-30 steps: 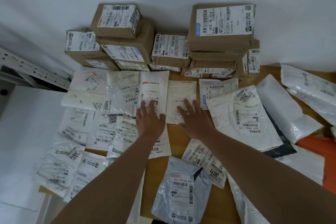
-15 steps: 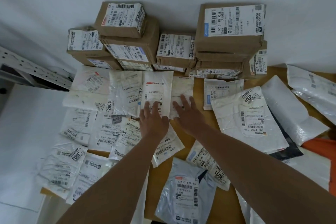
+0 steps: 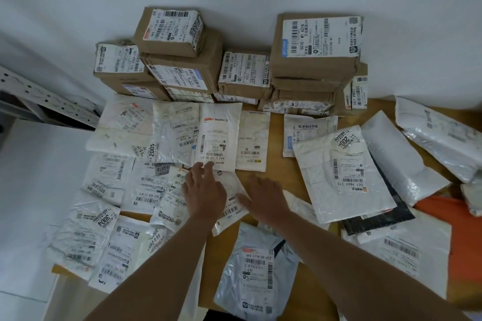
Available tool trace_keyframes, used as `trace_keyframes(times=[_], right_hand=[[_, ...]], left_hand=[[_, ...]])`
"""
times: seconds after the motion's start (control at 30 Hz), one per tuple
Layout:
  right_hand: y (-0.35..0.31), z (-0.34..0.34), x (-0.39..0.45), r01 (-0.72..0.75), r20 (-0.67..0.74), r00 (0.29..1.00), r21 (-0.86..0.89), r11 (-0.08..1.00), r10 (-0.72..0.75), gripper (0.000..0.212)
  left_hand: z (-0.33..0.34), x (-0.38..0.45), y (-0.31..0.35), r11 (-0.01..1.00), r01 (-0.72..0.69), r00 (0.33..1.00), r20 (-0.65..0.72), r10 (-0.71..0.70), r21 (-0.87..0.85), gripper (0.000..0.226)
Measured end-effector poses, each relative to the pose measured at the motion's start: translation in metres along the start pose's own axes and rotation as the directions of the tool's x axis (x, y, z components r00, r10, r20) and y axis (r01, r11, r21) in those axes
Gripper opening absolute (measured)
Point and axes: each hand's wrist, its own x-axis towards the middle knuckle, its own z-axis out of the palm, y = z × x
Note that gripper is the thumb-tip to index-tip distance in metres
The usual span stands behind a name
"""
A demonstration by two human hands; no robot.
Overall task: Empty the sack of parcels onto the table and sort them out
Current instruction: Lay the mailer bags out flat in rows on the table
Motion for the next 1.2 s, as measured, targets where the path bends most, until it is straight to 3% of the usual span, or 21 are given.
trace_keyframes(times=[0.17, 0.33, 0.53, 0.73, 0.87, 1.2], right_hand=[[-0.017, 0.013, -0.009, -0.213, 0.124, 0.975, 0.323, 0.922, 0.182, 0.03], [-0.016, 0.022, -0.018, -0.254, 0.226, 0.96, 0.469, 0.846, 0.163, 0.009], [-0.014, 0.022, -0.028, -0.226, 0.255, 0.961, 0.51, 0.83, 0.106, 0.009], [-0.014, 0.024, -0.04, -0.142, 0.225, 0.974, 0.474, 0.869, 0.036, 0.012], [-0.016, 0.025, -0.039, -0.198, 0.191, 0.975, 0.505, 0.84, 0.115, 0.014], [-0.021, 0.032, -0.025, -0.318, 0.282, 0.943, 0.603, 0.732, 0.177, 0.025]], left_hand=[[-0.005, 0.005, -0.009, 1.0, 0.0, 0.998, 0.07, 0.0, -0.007, 0.046], [-0.006, 0.004, -0.01, 0.999, -0.003, 0.99, 0.142, 0.008, -0.036, 0.048], [-0.006, -0.001, -0.008, 0.993, -0.12, 0.989, 0.082, 0.12, 0.004, 0.05], [-0.006, -0.005, -0.016, 0.995, 0.014, 1.0, -0.006, -0.015, -0.103, 0.044], [-0.01, -0.008, -0.028, 0.976, 0.164, 0.983, -0.058, -0.174, -0.141, 0.044], [-0.004, -0.007, -0.046, 0.964, 0.233, 0.97, 0.106, -0.22, -0.13, 0.06]])
